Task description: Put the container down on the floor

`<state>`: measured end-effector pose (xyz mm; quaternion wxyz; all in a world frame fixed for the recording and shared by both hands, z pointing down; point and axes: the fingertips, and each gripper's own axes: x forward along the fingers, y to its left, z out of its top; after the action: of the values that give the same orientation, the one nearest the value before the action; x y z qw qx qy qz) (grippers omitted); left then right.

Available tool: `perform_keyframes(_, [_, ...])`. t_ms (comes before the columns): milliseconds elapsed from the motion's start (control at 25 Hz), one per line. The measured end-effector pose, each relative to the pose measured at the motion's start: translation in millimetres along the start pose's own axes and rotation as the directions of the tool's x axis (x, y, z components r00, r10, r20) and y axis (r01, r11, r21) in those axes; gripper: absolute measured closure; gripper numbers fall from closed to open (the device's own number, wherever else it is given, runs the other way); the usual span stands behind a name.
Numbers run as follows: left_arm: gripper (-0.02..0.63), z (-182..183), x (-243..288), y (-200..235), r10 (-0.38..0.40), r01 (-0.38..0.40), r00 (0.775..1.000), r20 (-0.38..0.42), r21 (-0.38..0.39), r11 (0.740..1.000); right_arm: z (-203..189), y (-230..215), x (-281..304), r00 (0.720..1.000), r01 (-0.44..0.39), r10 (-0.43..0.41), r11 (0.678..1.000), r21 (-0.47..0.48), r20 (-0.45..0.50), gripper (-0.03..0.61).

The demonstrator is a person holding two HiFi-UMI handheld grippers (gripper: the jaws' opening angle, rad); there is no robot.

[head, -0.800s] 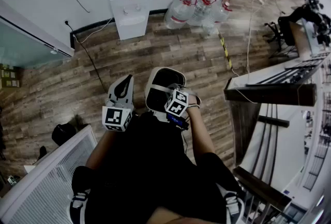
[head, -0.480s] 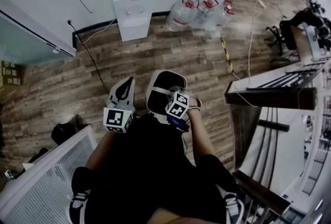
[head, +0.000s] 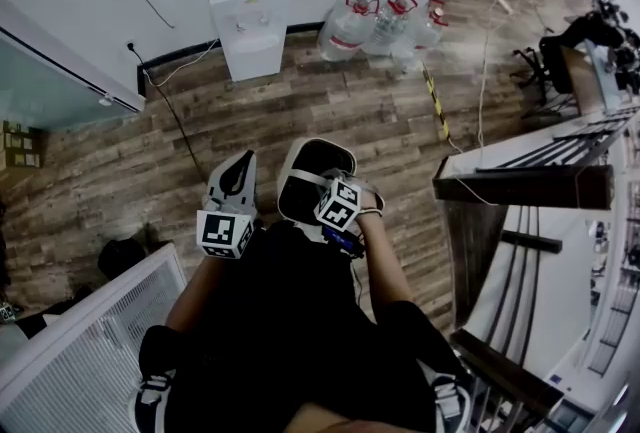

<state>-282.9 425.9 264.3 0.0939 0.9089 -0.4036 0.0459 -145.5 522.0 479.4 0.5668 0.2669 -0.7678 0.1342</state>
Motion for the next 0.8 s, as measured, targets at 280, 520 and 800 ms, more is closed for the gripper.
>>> perform_keyframes(280, [0.588,-2,3,-26,0.03,-0.03,1.0,0.004,0.029,0.999,-24,-6,1,1.0,0.016,-0.016,0.999,0.047,0.015,0.546])
perform_keyframes(520, [0.588,-5,10,-39,0.037,-0.037,0.999,-0.003,0.034,0.999,-42,-19,5,1.0,0.028,-0.028,0.998,0.056,0.006,0.546])
perform_keyframes(800, [0.588,-12,51,-45,-0.013,0.013,1.0,-0.014,0.028,1.0,-61,-49,13,0.999,0.044,-0.043,0.992,0.116,-0.012,0.546])
